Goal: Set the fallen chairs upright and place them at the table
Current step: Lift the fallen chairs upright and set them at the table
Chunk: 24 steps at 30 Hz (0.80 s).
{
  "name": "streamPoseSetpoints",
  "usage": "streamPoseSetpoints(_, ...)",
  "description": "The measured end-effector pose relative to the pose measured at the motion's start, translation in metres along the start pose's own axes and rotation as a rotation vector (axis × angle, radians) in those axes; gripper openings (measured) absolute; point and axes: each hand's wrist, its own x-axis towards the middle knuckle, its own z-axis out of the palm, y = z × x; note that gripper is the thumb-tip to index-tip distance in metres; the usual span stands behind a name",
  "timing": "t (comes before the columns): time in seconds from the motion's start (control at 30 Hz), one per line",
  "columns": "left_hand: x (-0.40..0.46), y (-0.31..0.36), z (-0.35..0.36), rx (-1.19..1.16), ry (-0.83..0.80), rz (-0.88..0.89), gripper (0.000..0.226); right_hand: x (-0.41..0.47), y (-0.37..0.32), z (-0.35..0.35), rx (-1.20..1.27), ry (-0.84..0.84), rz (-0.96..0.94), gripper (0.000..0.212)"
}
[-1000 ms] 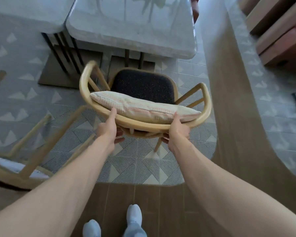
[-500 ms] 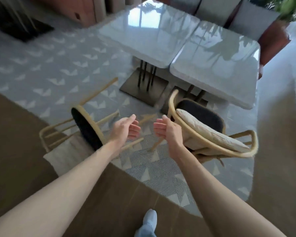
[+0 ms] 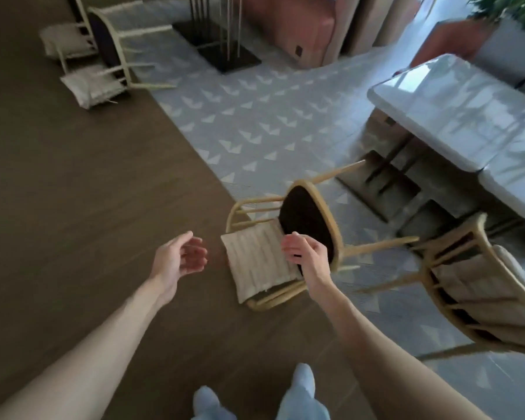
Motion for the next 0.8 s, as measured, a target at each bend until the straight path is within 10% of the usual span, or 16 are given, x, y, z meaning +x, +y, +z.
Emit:
streamPoseSetpoints(0.27, 0.059, 0.028, -0.071, 0.006, 0.057, -0.096, 0.025, 0.037, 0.018, 0.090, -0.067, 0.050, 0.119, 0.024)
streamPoseSetpoints(0.8, 0.288, 0.047, 0.001, 0.297, -0.197, -0.382, 0.023, 0.182, 0.095, 0.193, 0.262, 0.428, 0.456, 0.027)
